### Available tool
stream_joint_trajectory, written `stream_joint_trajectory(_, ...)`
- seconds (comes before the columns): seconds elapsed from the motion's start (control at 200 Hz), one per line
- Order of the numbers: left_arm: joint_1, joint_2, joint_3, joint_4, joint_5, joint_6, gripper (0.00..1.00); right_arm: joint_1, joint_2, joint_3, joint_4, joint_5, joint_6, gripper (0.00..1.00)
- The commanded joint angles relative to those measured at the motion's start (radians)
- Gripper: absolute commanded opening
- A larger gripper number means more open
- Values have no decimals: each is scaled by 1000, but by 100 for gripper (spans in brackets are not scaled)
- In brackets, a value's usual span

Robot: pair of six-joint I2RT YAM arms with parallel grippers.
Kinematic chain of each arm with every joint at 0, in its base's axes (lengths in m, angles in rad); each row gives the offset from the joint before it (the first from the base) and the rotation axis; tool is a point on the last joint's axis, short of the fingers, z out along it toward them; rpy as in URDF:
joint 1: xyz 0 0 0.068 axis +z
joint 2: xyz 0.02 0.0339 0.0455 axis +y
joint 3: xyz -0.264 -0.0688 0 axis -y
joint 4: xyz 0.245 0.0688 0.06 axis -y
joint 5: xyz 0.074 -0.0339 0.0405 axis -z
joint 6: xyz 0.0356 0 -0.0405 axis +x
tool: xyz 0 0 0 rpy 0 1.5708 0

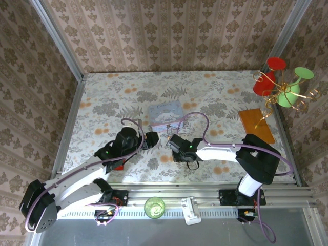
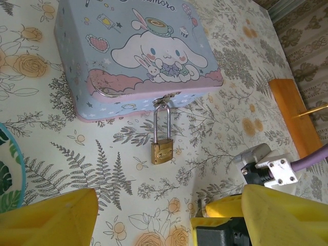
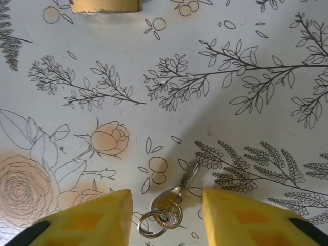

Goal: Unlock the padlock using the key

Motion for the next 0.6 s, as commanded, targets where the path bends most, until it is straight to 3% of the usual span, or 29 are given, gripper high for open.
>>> stream_joint_trajectory(0.0,11,-14,-12,12,6,-4,75,26,46,35,-71,61,14,37)
stream_joint_trajectory(0.22,19,-8,-15,23,17,-3,76,44,120,46,-64,48,17,26)
stream_joint_trajectory(0.42,21,-19,-26,25,19,-9,76,60,80,1,-60,48,32,20)
stream_joint_trajectory(0.595,22,-13,-34,44,23,-22,76,59,58,-35,-15,44,29,8)
